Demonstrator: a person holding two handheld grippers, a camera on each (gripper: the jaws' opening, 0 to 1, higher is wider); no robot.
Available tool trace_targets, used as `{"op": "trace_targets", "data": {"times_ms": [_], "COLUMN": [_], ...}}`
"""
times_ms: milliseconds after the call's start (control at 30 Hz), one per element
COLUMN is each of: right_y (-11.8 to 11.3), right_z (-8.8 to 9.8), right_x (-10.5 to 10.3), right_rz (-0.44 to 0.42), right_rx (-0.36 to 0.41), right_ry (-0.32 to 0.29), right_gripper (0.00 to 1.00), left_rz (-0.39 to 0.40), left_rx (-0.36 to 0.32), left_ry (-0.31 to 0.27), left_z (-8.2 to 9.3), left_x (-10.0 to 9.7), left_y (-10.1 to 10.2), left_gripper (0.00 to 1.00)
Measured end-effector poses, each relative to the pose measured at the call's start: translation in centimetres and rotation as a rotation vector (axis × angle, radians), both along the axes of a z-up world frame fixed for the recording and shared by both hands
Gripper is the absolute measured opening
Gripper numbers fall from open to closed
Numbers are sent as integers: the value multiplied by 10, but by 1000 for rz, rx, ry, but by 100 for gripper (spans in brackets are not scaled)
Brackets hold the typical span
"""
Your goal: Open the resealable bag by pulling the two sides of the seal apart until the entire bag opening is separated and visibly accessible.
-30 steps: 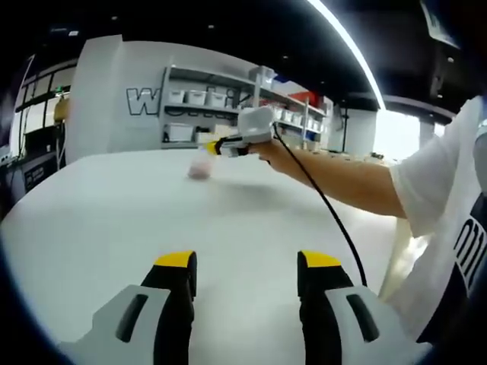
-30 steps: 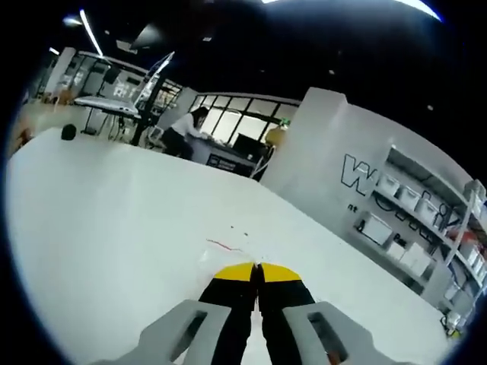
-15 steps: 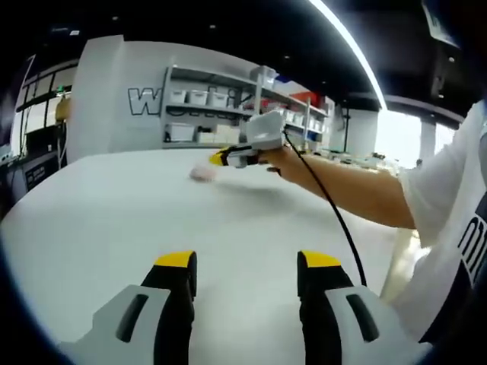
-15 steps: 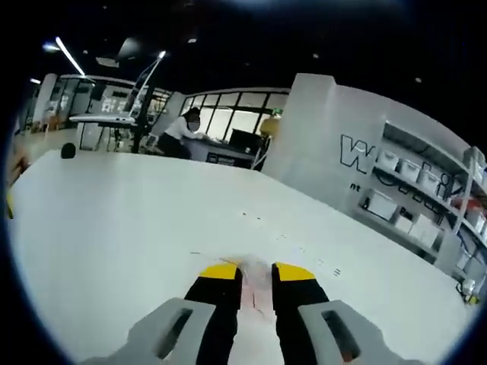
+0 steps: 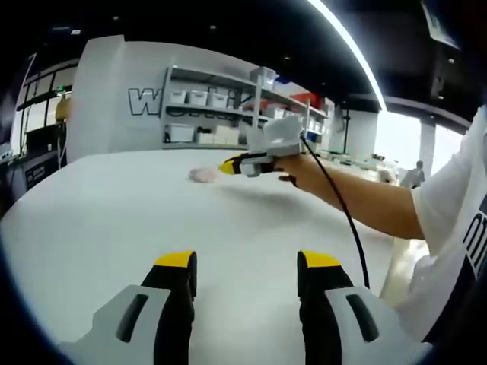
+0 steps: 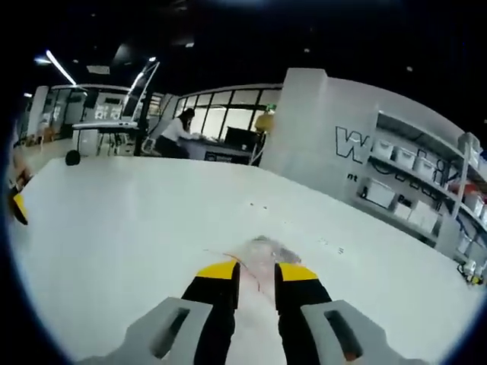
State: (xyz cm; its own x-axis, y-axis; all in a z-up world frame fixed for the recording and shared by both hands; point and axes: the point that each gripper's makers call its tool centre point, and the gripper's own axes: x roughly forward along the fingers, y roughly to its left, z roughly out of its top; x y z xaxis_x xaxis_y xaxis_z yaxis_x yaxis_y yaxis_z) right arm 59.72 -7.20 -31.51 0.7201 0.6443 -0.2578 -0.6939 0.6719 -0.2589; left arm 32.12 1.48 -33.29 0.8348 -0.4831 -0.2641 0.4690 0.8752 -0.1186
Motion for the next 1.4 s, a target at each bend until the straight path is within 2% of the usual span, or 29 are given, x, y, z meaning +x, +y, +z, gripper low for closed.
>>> {"op": "trace_targets", "data": {"times_ms": [133,200,333,400,500,533,567,700,933,1100,1400], "right_y": [2,1,-5,-5,-4,-5,-6,-4,-3,3,3], "right_z": [-1,-2,-4,-2,12,14,13,2,-5,-7,-9], "right_x": [-13,-12,-13,-11,-6,-7,-7,-11,-13,-25,-29], "right_rz": [-5,-16,-80,-90,-99,-104,-107,-115,-131,-112,-117], "right_rx": [21,34,127,177,328,352,334,279,231,210,207], "right_ry": [0,-5,-2,-10,-32,-45,-48,-27,-2,12,34], "right_gripper": [22,28,43,55,80,85,88,91,92,91,89], "left_rz": [-3,-5,-9,-10,-10,-8,-8,-8,-6,-1,2], "left_rx": [-3,-4,-4,-5,-6,-6,-6,-9,-8,-9,-7], "left_ry": [-3,-4,-5,-3,-2,-1,-1,-1,-1,-7,-10], "left_z": [1,1,0,0,0,0,0,0,2,5,5], "left_x": [0,0,1,1,1,1,1,2,2,2,2], "left_y": [-1,-2,-3,-3,-2,-2,-2,-3,-3,-2,0], "left_gripper": [53,53,53,53,53,53,53,53,53,53,53]}}
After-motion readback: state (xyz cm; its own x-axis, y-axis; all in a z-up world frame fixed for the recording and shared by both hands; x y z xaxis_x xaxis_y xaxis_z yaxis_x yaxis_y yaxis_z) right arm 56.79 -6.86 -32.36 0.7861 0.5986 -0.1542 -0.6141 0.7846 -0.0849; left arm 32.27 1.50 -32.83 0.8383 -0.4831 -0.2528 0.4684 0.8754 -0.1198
